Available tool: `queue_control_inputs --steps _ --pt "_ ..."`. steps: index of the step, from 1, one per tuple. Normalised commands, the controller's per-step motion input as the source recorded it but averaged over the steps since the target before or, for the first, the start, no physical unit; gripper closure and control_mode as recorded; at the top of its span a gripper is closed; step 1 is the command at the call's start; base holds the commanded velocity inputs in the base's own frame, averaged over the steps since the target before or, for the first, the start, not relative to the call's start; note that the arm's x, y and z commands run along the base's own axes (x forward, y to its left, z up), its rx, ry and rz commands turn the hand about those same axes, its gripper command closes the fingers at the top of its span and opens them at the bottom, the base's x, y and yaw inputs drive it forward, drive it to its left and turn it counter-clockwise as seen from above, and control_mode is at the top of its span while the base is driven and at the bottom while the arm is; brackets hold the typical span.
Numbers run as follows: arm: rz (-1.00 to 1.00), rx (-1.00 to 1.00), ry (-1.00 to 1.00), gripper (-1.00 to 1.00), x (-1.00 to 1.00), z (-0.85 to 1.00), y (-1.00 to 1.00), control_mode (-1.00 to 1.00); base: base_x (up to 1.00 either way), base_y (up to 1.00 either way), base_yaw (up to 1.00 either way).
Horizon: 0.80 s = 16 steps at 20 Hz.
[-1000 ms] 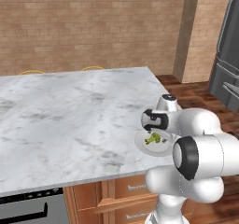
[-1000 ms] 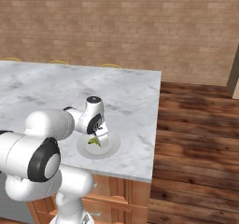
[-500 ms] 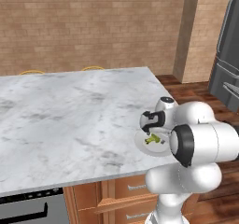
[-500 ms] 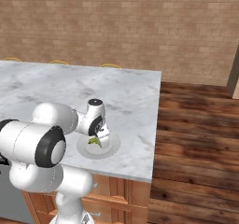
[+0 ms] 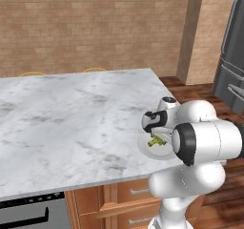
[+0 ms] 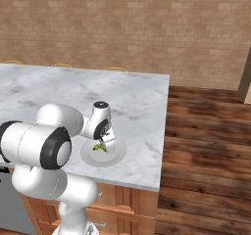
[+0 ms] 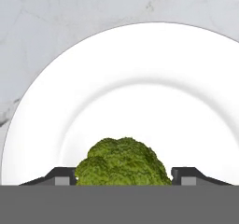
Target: Place the broccoli on the top rack of the oven.
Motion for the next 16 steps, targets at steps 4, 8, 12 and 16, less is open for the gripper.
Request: queue_control_inputs --steps 4,8,12,16 --pt "-0.03 0.0 0.0 1.0 -0.07 0.03 0.0 -1.0 0.0 0.0 0.0" --pt "-0.11 0.0 -0.03 1.0 -0.38 0.64 0.0 -1.0 0.0 0.0 0.0" --pt "-0.03 -0.07 0.0 1.0 -0.47 1.0 0.01 -1.0 0.0 0.0 0.0" --pt "0.0 -0.1 0.0 1.0 -0.61 1.0 -0.04 -1.0 0.0 0.0 0.0"
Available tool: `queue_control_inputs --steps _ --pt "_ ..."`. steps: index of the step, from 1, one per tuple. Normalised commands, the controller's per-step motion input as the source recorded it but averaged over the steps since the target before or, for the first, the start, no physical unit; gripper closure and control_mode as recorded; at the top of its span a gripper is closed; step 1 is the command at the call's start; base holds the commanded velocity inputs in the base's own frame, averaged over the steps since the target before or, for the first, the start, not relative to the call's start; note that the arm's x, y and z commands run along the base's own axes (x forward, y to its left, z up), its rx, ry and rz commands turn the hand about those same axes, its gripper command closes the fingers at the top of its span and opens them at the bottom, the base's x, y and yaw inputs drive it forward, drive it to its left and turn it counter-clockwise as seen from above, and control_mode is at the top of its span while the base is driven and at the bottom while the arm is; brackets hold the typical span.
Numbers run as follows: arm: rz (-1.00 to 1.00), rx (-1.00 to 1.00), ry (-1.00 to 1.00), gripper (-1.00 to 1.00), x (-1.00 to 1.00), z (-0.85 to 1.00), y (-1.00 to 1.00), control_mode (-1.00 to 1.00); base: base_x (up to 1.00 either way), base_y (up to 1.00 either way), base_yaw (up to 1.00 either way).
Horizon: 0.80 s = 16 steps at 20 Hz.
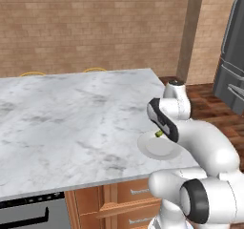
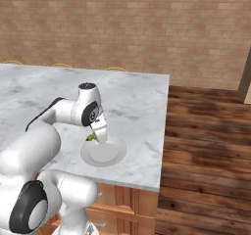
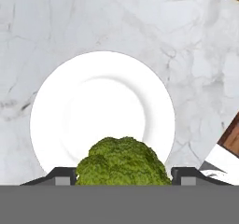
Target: Place the broccoli on the top rack of the oven.
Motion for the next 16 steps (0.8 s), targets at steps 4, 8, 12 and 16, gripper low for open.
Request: queue_control_inputs --steps 4,8,12,16 --pt "0.02 -0.01 -0.02 1.0 -0.77 0.93 -0.07 -1.0 0.0 0.0 0.0" --pt "0.17 0.0 -0.28 1.0 -1.0 0.71 0.2 -1.0 0.0 0.0 0.0" --pt "0.27 -0.01 -0.31 1.0 -0.92 0.39 0.33 -1.0 0.0 0.0 0.0" --pt "0.08 0.0 0.0 1.0 -0.39 0.0 0.03 -1.0 0.0 0.0 0.0"
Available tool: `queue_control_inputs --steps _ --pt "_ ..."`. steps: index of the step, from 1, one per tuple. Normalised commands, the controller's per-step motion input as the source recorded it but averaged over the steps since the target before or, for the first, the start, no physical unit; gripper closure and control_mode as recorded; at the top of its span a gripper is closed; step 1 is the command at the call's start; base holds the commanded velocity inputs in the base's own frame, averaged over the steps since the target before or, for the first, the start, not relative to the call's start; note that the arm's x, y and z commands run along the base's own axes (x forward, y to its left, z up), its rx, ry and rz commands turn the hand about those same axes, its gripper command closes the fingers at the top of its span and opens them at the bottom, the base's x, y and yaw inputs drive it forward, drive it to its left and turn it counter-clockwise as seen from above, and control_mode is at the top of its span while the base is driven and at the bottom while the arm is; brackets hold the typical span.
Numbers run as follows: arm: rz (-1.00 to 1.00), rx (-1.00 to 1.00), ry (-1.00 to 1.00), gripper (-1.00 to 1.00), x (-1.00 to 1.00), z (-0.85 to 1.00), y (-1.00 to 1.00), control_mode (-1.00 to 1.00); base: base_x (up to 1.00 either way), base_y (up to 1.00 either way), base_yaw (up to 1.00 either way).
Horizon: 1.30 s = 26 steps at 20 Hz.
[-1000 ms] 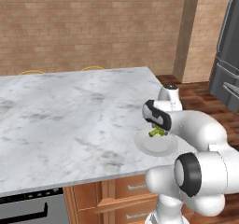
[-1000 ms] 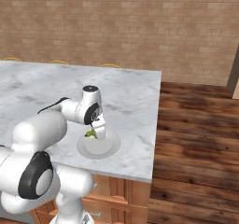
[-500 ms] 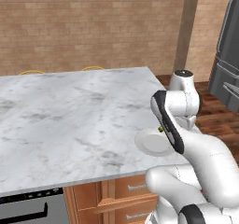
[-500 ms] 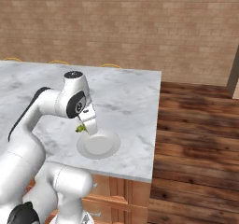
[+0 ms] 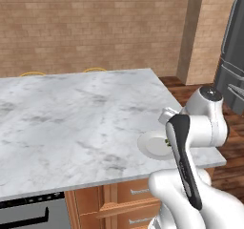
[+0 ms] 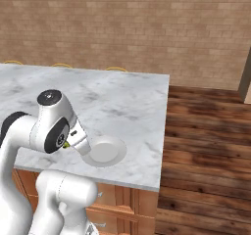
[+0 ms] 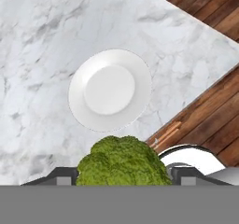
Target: Place the broccoli on the top rack of the oven.
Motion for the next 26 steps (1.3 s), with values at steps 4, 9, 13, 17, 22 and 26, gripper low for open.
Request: queue_control_inputs --steps 4,9,13,17,22,26 --pt "0.0 0.0 -0.02 1.0 -0.16 0.0 0.0 -1.0 0.0 0.0 0.0" --pt "0.0 0.0 -0.04 1.0 -0.22 0.0 0.0 -1.0 0.0 0.0 0.0" --pt "0.0 0.0 -0.01 1.0 -0.19 0.01 0.0 -1.0 0.0 0.0 0.0" --pt "0.0 0.0 0.0 1.0 -0.23 0.0 0.0 -1.0 0.0 0.0 0.0" --pt "0.0 0.0 0.0 1.0 -0.03 0.0 0.0 -1.0 0.0 0.0 0.0" --pt "0.0 0.0 0.0 1.0 0.0 0.0 0.0 -1.0 0.0 0.0 0.0"
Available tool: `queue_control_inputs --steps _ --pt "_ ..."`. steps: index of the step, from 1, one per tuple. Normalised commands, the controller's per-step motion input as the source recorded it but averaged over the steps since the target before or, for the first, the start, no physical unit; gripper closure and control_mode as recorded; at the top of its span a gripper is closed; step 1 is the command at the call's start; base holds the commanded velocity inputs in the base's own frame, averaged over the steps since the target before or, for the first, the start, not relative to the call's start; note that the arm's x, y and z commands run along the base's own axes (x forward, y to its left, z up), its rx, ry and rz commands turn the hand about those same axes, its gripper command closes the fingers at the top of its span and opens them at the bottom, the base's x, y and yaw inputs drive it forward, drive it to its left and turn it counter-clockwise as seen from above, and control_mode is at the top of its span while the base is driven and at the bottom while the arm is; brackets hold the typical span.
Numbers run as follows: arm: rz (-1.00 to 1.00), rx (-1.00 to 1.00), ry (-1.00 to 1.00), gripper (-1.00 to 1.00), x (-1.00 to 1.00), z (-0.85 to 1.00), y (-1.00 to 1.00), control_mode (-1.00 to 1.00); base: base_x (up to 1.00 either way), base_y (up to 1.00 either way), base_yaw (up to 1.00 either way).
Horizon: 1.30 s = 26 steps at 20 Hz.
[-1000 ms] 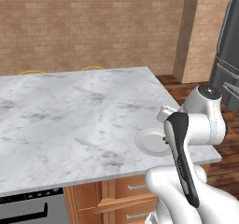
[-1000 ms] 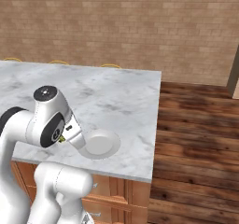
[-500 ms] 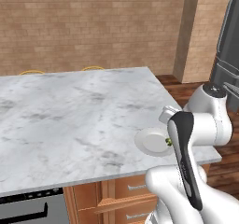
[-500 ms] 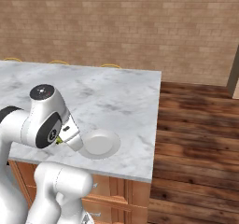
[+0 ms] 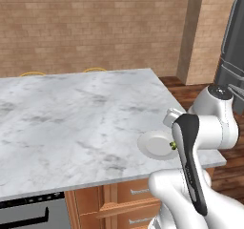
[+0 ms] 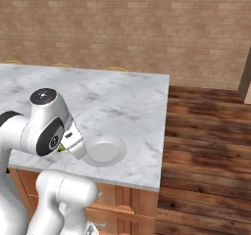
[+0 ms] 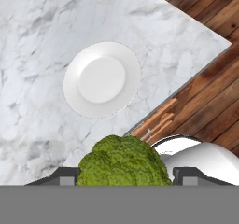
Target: Place the broccoli on the top rack of the oven.
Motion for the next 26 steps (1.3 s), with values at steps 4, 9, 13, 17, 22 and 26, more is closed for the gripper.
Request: queue_control_inputs --steps 4,9,13,17,22,26 --pt "0.0 0.0 0.0 1.0 0.0 0.0 -0.02 -1.0 0.0 0.0 0.0" --pt "0.0 0.0 0.0 1.0 0.0 0.0 -0.19 -1.0 0.0 0.0 0.0" --pt "0.0 0.0 0.0 1.0 0.0 0.0 0.0 -1.0 0.0 0.0 0.0" --pt "0.0 0.0 0.0 1.0 0.0 0.0 -0.01 1.0 0.0 -0.03 0.0" --pt "0.0 0.0 0.0 1.0 0.0 0.0 0.0 1.0 0.0 -0.42 0.0" --pt "0.0 0.0 0.0 1.0 0.0 0.0 0.0 1.0 -0.01 -0.91 0.0"
